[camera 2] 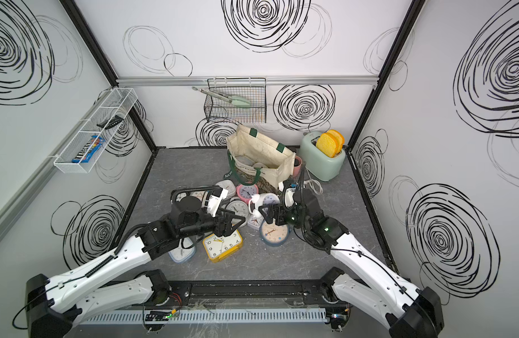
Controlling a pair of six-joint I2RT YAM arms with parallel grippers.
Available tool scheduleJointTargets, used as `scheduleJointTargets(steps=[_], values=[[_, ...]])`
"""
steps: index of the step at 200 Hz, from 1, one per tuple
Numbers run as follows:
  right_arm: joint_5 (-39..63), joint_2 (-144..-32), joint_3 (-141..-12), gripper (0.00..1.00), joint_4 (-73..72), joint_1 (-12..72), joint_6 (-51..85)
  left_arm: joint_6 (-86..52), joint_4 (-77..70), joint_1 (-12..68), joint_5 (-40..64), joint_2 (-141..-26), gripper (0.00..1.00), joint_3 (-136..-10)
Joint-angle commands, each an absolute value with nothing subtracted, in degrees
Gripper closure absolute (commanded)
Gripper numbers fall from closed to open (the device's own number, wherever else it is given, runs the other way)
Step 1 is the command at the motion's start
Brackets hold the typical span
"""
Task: Put the alarm clock into the canvas bag
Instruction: Pick up the alarm from the center of the board.
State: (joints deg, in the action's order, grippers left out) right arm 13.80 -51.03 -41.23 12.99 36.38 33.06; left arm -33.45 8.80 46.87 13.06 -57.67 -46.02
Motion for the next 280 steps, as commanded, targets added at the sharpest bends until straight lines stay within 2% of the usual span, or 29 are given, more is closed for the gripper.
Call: scheduleJointTargets(steps=[1,21,79,112,134,184,192,196,211,219,223,263,280], values=[[16.21,-47.81,-40.89,0.38,11.67,35.60,34.47,-35.53,4.50,47.82,9.40,-61.35,0.36,-49.92],[16.91,-46.60,-40.61,0.38,12.33,34.99,34.54,-36.65,4.19,48.14,9.08,-64.36,0.43,-51.67],[18.28,-45.34,-40.18,0.39,13.15,34.27,33.93,-38.14,0.83,48.98,10.29,-69.20,0.55,-54.81],[18.46,-44.73,-39.75,0.40,13.22,34.11,33.84,-39.01,1.06,49.09,9.77,-70.54,0.67,-55.72],[18.45,-44.52,-39.64,0.40,13.24,34.03,33.52,-40.09,1.01,49.02,9.86,-70.88,0.70,-55.81],[19.60,-44.74,-39.38,0.40,11.49,34.06,31.30,-45.71,0.79,48.35,11.43,-70.22,0.93,-54.40],[19.64,-44.72,-39.26,0.38,10.93,34.14,31.12,-47.07,0.70,48.34,11.79,-69.74,0.96,-53.99],[19.68,-44.71,-39.16,0.37,10.61,34.14,31.03,-47.61,0.63,48.40,11.86,-69.46,1.00,-53.90],[19.43,-44.41,-38.78,0.25,9.39,34.10,30.70,-49.05,1.49,48.34,11.06,-68.06,1.00,-54.00],[19.34,-44.00,-38.19,0.12,8.25,34.14,30.54,-49.10,2.46,48.39,9.68,-67.11,1.00,-54.62],[19.19,-43.78,-37.87,0.00,7.74,34.10,30.42,-48.67,3.10,48.47,8.65,-66.65,1.00,-55.21],[15.63,-41.37,-35.88,0.03,6.51,34.10,28.95,-38.90,12.03,48.33,-7.71,-64.15,1.00,-65.92],[13.20,-40.30,-35.52,0.03,7.95,34.00,28.42,-35.27,12.95,46.52,-10.36,-66.42,1.00,-70.78]])
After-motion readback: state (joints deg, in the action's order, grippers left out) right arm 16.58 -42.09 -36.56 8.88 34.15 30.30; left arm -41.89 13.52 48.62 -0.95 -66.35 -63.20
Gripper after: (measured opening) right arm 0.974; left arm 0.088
